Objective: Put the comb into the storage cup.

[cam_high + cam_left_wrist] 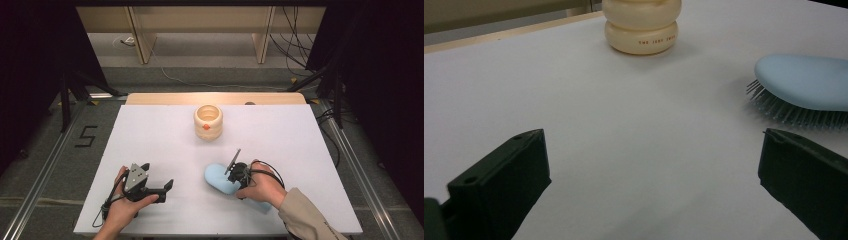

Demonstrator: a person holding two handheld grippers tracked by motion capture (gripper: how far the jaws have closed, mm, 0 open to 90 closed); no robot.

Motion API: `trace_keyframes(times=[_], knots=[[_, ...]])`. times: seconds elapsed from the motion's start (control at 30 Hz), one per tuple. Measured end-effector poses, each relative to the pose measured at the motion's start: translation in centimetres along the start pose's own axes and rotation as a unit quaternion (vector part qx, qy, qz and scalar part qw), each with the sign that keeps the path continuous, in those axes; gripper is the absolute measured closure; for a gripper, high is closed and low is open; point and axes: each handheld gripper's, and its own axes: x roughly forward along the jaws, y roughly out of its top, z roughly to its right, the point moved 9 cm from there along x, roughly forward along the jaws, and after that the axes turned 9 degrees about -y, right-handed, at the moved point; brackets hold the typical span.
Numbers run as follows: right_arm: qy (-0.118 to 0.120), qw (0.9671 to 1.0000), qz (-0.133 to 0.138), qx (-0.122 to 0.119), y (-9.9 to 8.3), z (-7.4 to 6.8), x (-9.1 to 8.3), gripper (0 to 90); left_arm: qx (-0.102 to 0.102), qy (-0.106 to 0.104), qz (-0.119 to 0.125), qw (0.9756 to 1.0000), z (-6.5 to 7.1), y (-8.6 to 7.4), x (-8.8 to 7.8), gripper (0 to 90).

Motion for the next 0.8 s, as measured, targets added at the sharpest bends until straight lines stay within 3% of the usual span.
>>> trace_keyframes(times=[0.8], knots=[[0.008, 0.9998, 0.014, 0.013, -0.21, 0.18, -0.05, 70.3, 0.001, 0.0, 0.0, 1.0, 0.05, -0.03, 0.01, 0.0]])
